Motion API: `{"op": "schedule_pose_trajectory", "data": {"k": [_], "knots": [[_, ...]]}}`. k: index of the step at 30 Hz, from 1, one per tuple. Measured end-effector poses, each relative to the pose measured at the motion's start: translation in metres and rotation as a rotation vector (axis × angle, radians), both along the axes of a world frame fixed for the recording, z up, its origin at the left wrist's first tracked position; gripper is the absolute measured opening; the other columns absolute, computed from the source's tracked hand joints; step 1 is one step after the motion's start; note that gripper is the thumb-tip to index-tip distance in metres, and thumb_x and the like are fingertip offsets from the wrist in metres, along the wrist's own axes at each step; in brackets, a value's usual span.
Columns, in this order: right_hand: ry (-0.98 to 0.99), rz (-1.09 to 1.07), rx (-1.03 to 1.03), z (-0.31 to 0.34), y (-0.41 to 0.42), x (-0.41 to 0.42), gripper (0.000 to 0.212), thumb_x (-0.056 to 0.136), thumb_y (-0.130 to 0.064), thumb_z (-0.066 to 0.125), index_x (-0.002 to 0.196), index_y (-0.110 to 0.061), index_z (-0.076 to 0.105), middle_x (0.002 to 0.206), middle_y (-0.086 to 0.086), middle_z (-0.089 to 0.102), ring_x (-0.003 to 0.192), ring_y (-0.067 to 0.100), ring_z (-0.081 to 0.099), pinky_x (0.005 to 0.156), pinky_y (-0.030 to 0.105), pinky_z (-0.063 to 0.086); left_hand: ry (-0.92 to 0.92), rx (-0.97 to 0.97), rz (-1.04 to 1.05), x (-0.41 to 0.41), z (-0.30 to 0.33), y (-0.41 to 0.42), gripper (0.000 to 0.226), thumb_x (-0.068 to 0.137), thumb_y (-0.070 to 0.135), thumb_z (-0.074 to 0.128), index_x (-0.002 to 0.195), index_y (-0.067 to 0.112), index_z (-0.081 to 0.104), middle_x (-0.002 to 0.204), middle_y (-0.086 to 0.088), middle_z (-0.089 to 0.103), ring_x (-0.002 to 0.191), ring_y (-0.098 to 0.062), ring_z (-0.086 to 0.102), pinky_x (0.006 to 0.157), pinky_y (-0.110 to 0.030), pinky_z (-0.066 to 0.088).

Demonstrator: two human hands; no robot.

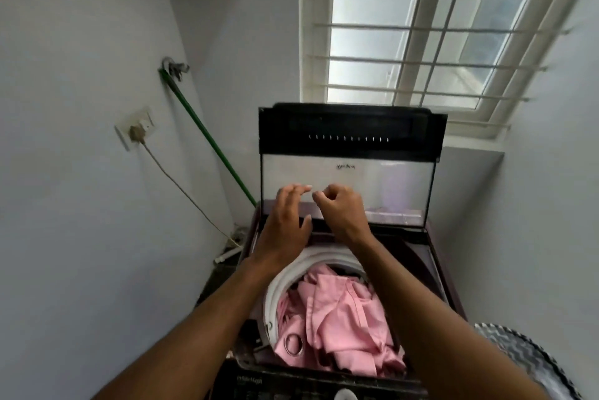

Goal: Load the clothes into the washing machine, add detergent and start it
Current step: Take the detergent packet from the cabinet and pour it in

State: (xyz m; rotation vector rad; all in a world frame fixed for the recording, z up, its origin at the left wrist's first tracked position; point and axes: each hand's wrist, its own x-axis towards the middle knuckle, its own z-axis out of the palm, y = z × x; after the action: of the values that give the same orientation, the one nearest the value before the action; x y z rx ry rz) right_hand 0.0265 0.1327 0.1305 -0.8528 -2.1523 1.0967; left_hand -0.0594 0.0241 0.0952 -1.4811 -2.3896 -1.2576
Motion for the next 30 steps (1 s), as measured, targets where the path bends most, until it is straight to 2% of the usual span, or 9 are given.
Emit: {"op": "schedule_pose_trajectory", "data": {"k": [2, 4, 6, 10, 13, 19, 24, 27, 30], "knots": [[0.078, 0.034, 0.035, 0.028, -0.009, -0.008, 0.029, 0.092, -0.031, 0.064, 0.069, -0.014, 0.064, 0.064, 0.000, 0.061, 0.057, 0.011, 0.052, 0.052, 0.021, 0.040, 0.037, 0.038, 0.002, -0.006, 0.029, -0.008, 0.056, 0.087, 0.007, 0.065, 0.139, 0.016, 0.048, 0.141, -0.003, 0.044, 0.125, -0.021, 0.050, 0.107, -0.036, 0.046], [0.157, 0.044, 0.074, 0.053, -0.019, -0.017, 0.022, 0.090, -0.031, 0.066, 0.075, -0.015, 0.065, 0.071, -0.001, 0.064, 0.063, 0.010, 0.056, 0.055, 0.020, 0.041, 0.105, 0.059, 0.006, -0.014, 0.056, -0.018, 0.051, 0.086, 0.007, 0.065, 0.136, 0.013, 0.052, 0.138, -0.006, 0.049, 0.122, -0.024, 0.053, 0.102, -0.044, 0.049], [0.238, 0.060, 0.092, 0.078, -0.031, -0.024, 0.015, 0.088, -0.028, 0.068, 0.079, -0.017, 0.064, 0.073, -0.004, 0.062, 0.065, 0.008, 0.055, 0.059, 0.022, 0.044, 0.170, 0.066, 0.049, -0.016, 0.086, -0.034, 0.050, 0.088, 0.008, 0.065, 0.136, 0.011, 0.053, 0.138, -0.008, 0.050, 0.124, -0.024, 0.053, 0.103, -0.044, 0.048], [0.387, 0.162, 0.067, 0.132, -0.066, -0.039, 0.008, 0.087, -0.024, 0.067, 0.083, -0.020, 0.061, 0.077, -0.002, 0.064, 0.072, 0.018, 0.063, 0.072, 0.042, 0.057, 0.312, 0.109, 0.180, -0.011, 0.146, -0.076, 0.051, 0.088, 0.011, 0.065, 0.137, 0.008, 0.052, 0.140, -0.007, 0.047, 0.128, -0.022, 0.050, 0.106, -0.037, 0.046], [0.476, 0.280, 0.076, 0.167, -0.101, -0.044, 0.008, 0.089, -0.026, 0.065, 0.085, -0.027, 0.058, 0.080, -0.004, 0.066, 0.073, 0.020, 0.067, 0.071, 0.048, 0.057, 0.420, 0.099, 0.284, -0.006, 0.188, -0.116, 0.050, 0.089, 0.015, 0.064, 0.136, 0.011, 0.052, 0.141, -0.006, 0.047, 0.129, -0.022, 0.048, 0.104, -0.039, 0.046], [0.563, 0.501, 0.141, 0.228, -0.167, -0.036, 0.012, 0.088, -0.009, 0.062, 0.093, -0.021, 0.059, 0.081, -0.005, 0.064, 0.071, 0.018, 0.063, 0.072, 0.048, 0.055, 0.613, 0.022, 0.480, 0.019, 0.255, -0.198, 0.046, 0.088, 0.020, 0.064, 0.133, 0.014, 0.054, 0.139, -0.003, 0.048, 0.120, -0.024, 0.052, 0.096, -0.042, 0.049], [0.591, 0.610, 0.090, 0.270, -0.207, -0.032, 0.015, 0.082, -0.011, 0.059, 0.087, -0.025, 0.061, 0.082, -0.004, 0.068, 0.072, 0.025, 0.067, 0.063, 0.045, 0.058, 0.802, 0.018, 0.626, 0.046, 0.300, -0.251, 0.037, 0.086, 0.016, 0.063, 0.123, 0.017, 0.062, 0.132, -0.004, 0.055, 0.119, -0.023, 0.053, 0.095, -0.036, 0.050], [0.560, 0.725, -0.019, 0.285, -0.229, -0.031, 0.013, 0.086, -0.007, 0.060, 0.087, -0.020, 0.063, 0.085, 0.004, 0.070, 0.072, 0.027, 0.070, 0.059, 0.041, 0.060, 0.878, 0.016, 0.723, 0.057, 0.319, -0.276, 0.036, 0.085, 0.018, 0.067, 0.121, 0.015, 0.064, 0.131, -0.006, 0.057, 0.120, -0.021, 0.053, 0.095, -0.036, 0.050], [0.513, 0.853, -0.214, 0.291, -0.253, -0.035, 0.010, 0.090, -0.003, 0.058, 0.091, -0.009, 0.066, 0.088, 0.014, 0.072, 0.078, 0.031, 0.071, 0.067, 0.047, 0.061, 0.926, -0.076, 0.878, 0.055, 0.336, -0.304, 0.048, 0.082, 0.019, 0.072, 0.129, 0.015, 0.061, 0.142, -0.009, 0.053, 0.131, -0.026, 0.048, 0.106, -0.041, 0.041]]}}
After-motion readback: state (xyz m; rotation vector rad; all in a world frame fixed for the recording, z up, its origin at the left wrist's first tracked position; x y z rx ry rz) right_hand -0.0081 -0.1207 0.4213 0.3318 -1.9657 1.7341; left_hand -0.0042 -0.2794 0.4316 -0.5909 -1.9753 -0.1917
